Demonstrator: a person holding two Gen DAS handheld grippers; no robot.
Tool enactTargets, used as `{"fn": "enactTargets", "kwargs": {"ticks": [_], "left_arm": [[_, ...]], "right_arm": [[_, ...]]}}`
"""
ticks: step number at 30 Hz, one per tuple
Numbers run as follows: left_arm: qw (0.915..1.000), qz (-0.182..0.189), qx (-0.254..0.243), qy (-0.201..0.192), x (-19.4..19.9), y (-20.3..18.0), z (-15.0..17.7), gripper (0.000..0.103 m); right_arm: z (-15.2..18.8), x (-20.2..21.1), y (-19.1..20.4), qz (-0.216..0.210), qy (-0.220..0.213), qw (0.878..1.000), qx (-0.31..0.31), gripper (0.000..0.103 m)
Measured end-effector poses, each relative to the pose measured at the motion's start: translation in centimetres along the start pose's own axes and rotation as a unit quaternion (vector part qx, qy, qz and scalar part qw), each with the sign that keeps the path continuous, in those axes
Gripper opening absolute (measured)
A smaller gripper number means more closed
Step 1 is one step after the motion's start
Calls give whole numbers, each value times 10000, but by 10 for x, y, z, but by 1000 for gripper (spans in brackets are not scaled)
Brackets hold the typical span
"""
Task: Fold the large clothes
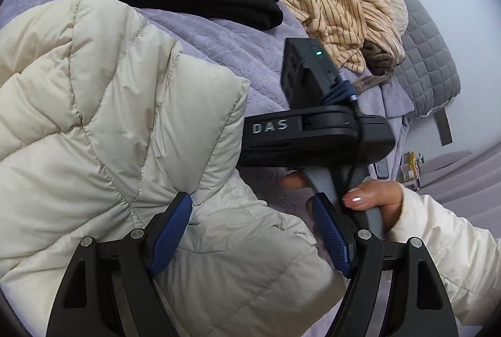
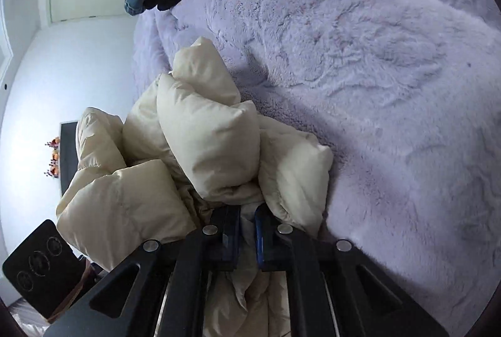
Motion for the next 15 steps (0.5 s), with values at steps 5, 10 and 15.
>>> {"fn": "enactTargets", "kwargs": {"ticks": [5, 10, 15], "left_arm": [[10000, 23, -31, -22, 1, 0, -2, 79], [9998, -79, -195, -20, -1, -4, 0, 79], [9991, -220, -349, -2, -3, -11, 1, 79]], "right_arm": [[17, 62, 3, 146, -430, 9987, 216, 102], [24, 90, 7, -183, -321, 9990, 233, 102], [13, 41, 17, -186, 362, 9985, 364, 103]]}}
Point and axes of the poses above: each gripper's, at about its wrist camera, not at the fingertips, and x roughly against the way its jaws point, y to its left, z to its underside, the point moved 1 cm from there along -x, roughly the way its jaws point, and after that the axes turned 3 degrees about -z, right-handed, at the moved point
